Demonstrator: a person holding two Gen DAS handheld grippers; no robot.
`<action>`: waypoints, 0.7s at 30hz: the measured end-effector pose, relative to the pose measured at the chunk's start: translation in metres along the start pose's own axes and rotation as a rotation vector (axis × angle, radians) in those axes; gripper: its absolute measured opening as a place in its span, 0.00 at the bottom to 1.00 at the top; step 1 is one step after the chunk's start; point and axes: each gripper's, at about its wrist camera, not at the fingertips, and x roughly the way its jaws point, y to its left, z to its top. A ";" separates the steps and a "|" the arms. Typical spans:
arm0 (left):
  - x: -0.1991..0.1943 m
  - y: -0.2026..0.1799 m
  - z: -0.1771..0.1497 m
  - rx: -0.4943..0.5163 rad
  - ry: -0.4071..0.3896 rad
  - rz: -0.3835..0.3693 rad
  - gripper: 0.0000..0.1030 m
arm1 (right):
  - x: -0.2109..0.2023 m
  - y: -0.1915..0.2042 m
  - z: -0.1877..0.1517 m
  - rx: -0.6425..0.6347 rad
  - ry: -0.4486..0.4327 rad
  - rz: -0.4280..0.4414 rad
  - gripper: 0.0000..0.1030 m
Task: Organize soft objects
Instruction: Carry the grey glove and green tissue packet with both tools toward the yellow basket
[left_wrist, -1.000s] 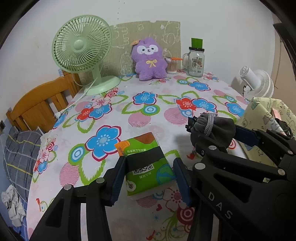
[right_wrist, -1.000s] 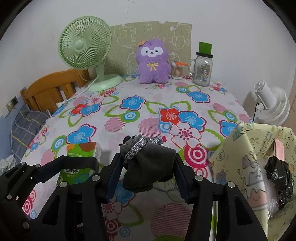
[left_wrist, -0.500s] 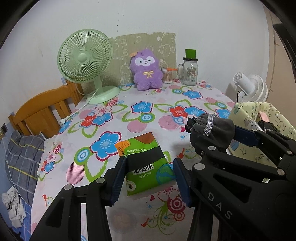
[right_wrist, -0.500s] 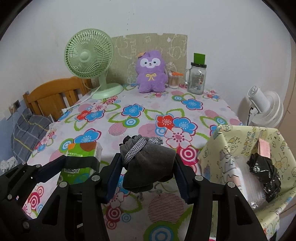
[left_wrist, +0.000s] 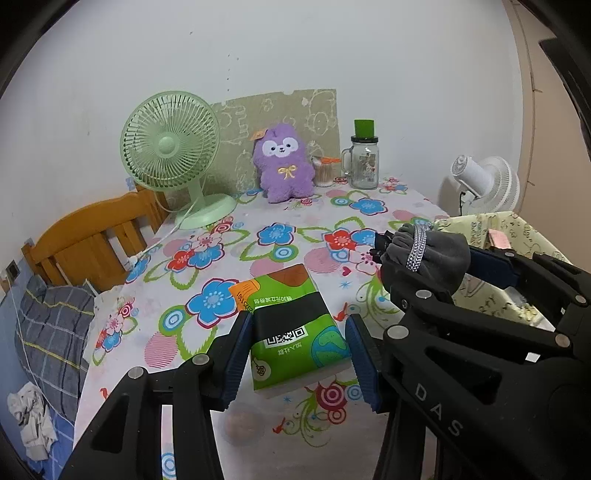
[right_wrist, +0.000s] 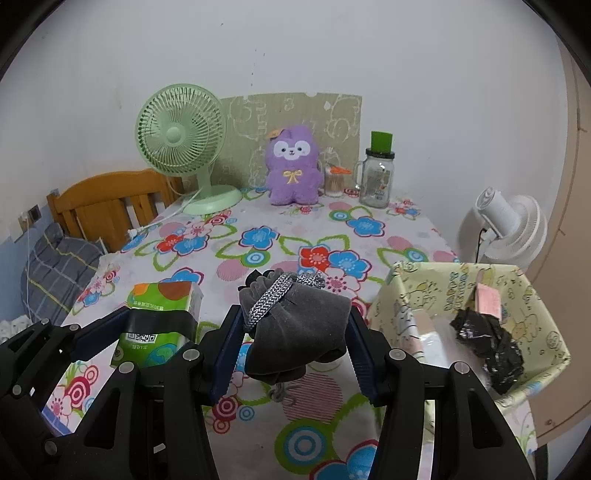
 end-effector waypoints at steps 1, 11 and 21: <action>-0.002 -0.001 0.001 0.002 -0.004 0.000 0.51 | -0.003 -0.001 0.000 0.000 -0.004 -0.002 0.56; -0.024 -0.013 0.008 0.015 -0.045 -0.016 0.51 | -0.031 -0.010 0.005 0.005 -0.041 -0.015 0.56; -0.039 -0.029 0.016 0.031 -0.079 -0.039 0.51 | -0.051 -0.024 0.012 0.013 -0.073 -0.038 0.56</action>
